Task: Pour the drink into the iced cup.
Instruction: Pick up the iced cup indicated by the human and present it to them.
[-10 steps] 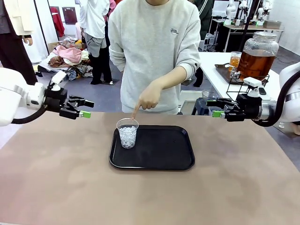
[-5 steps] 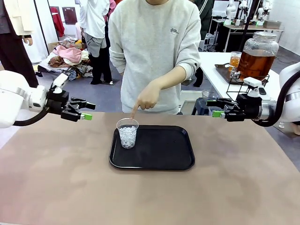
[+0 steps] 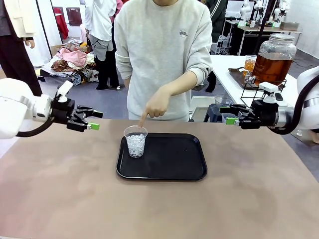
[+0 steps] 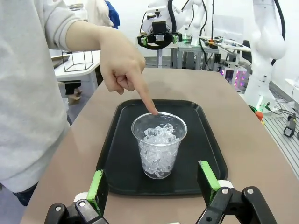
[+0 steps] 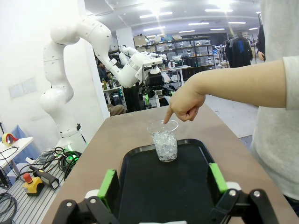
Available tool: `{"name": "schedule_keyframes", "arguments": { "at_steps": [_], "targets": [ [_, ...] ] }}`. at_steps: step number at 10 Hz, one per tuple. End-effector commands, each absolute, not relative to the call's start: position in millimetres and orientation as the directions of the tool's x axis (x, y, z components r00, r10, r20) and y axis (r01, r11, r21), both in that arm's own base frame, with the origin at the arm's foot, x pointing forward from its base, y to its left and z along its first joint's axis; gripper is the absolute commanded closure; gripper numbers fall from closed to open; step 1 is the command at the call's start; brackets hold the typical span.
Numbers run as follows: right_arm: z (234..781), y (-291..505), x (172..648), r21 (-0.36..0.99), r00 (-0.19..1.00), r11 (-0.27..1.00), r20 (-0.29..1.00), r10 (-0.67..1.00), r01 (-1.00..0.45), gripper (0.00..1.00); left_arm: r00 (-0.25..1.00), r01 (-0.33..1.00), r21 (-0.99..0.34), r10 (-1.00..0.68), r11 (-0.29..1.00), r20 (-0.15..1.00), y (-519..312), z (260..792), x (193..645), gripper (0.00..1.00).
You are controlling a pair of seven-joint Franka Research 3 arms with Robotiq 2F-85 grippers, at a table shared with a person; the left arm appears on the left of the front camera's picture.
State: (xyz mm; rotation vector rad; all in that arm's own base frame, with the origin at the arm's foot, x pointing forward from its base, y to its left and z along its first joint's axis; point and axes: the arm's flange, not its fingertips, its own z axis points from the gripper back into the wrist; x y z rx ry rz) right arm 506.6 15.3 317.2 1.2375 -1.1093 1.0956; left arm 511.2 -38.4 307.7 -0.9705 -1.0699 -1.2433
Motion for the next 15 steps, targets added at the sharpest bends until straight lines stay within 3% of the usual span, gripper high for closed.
{"name": "schedule_keyframes", "arguments": {
  "at_steps": [1,8,15],
  "targets": [
    [321,16,508,0.146,0.147,0.034,0.989,0.021,-0.989,0.00,-0.028,0.995,0.045,-0.173,0.092,0.985,-49,289,510,0.00],
    [321,16,508,0.146,0.147,0.034,0.989,0.021,-0.989,0.00,-0.043,0.991,0.062,-0.156,0.115,0.987,-83,234,514,0.00],
    [321,16,508,0.146,0.147,0.034,0.989,0.021,-0.989,0.00,-0.010,0.995,0.025,-0.164,0.092,0.986,-83,229,512,0.00]
  ]
}}
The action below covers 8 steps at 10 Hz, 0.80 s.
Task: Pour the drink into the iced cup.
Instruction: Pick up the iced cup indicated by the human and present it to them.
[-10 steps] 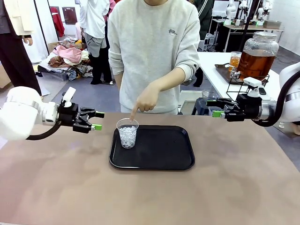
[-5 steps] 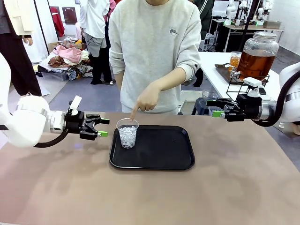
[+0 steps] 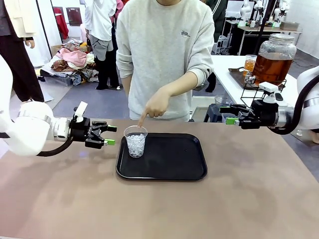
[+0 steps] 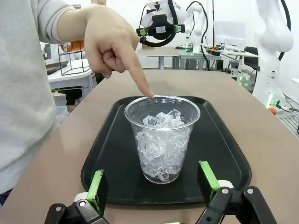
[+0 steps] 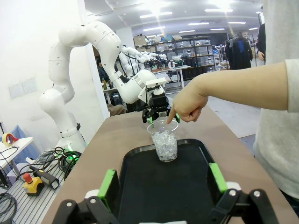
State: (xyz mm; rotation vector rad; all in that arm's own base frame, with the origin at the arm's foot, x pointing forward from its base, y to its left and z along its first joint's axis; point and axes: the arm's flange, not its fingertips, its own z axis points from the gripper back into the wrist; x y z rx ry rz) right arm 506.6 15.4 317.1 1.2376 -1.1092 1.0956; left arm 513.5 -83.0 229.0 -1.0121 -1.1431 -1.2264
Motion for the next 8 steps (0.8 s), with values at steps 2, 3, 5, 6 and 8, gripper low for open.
{"name": "schedule_keyframes", "arguments": {
  "at_steps": [2,3,5,6,8],
  "targets": [
    [321,16,508,0.146,0.147,0.034,0.989,0.021,-0.989,0.00,-0.005,0.997,0.017,-0.150,0.080,0.989,-90,226,514,0.00],
    [321,16,508,0.146,0.147,0.034,0.989,0.021,-0.989,0.00,0.002,0.998,0.007,-0.140,0.070,0.990,-96,221,513,0.00],
    [321,16,508,0.146,0.147,0.034,0.989,0.021,-0.989,0.00,0.009,0.997,0.000,-0.129,0.071,0.992,-103,216,514,0.00],
    [321,16,508,0.146,0.147,0.034,0.989,0.021,-0.989,0.00,0.009,0.997,-0.001,-0.119,0.073,0.993,-105,214,515,0.00],
    [321,16,508,0.146,0.147,0.034,0.989,0.021,-0.989,0.00,0.009,0.998,-0.001,-0.122,0.069,0.993,-113,209,517,0.00]
  ]
}}
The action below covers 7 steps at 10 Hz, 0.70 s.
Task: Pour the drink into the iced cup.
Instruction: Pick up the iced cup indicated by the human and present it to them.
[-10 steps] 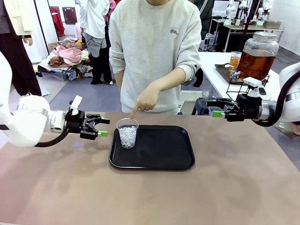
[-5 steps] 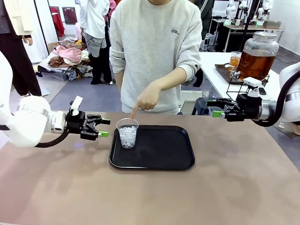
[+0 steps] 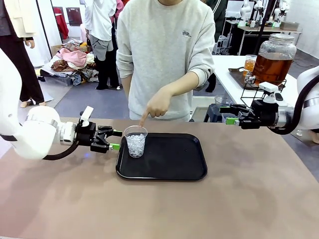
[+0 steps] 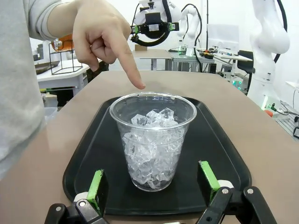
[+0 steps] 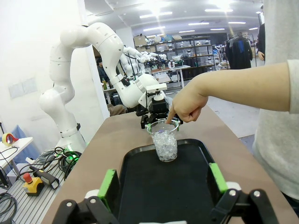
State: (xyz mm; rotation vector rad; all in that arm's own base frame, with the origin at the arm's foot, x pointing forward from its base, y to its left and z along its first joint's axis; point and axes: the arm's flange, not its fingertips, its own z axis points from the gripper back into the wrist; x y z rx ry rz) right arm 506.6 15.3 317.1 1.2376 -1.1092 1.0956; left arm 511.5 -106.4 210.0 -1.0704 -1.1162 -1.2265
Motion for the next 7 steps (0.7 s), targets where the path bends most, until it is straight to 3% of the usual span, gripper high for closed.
{"name": "schedule_keyframes", "arguments": {
  "at_steps": [1,7],
  "targets": [
    [321,16,508,0.146,0.147,0.034,0.989,0.021,-0.989,0.00,0.010,0.998,-0.002,-0.120,0.067,0.993,-116,207,517,0.00],
    [321,16,508,0.146,0.147,0.034,0.989,0.021,-0.989,0.00,0.015,0.999,-0.009,-0.117,0.052,0.993,-134,200,526,0.00]
  ]
}}
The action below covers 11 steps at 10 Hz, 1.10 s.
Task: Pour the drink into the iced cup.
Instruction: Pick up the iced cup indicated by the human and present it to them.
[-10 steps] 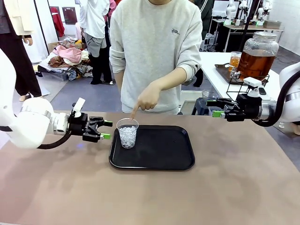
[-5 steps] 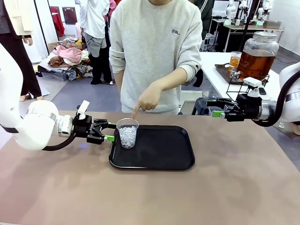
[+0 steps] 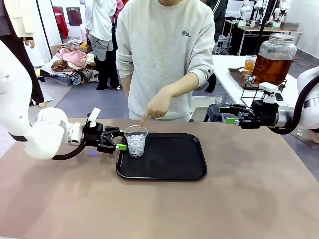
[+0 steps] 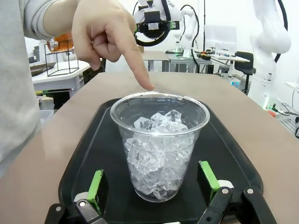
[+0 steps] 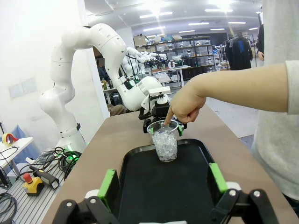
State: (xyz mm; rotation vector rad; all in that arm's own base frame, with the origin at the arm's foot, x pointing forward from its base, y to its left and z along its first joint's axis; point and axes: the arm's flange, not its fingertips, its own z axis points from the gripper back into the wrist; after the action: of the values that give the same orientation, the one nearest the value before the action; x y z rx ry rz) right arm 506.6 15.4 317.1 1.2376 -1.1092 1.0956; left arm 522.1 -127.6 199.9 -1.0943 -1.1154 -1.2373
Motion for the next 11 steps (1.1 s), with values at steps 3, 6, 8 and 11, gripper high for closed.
{"name": "schedule_keyframes", "arguments": {
  "at_steps": [3,6,8,11],
  "targets": [
    [321,16,508,0.146,0.147,0.034,0.989,0.021,-0.989,0.00,0.012,0.999,-0.005,-0.117,0.054,0.993,-144,199,532,0.00],
    [321,16,508,0.146,0.147,0.034,0.989,0.021,-0.989,0.00,0.023,0.999,-0.018,-0.118,0.046,0.993,-149,198,534,0.00],
    [321,16,508,0.146,0.147,0.034,0.989,0.021,-0.989,0.00,0.034,0.999,-0.032,-0.117,0.024,0.992,-154,198,532,0.00],
    [321,16,508,0.146,0.147,0.034,0.989,0.021,-0.989,0.00,0.038,0.999,-0.040,-0.113,-0.014,0.993,-162,199,525,0.00]
  ]
}}
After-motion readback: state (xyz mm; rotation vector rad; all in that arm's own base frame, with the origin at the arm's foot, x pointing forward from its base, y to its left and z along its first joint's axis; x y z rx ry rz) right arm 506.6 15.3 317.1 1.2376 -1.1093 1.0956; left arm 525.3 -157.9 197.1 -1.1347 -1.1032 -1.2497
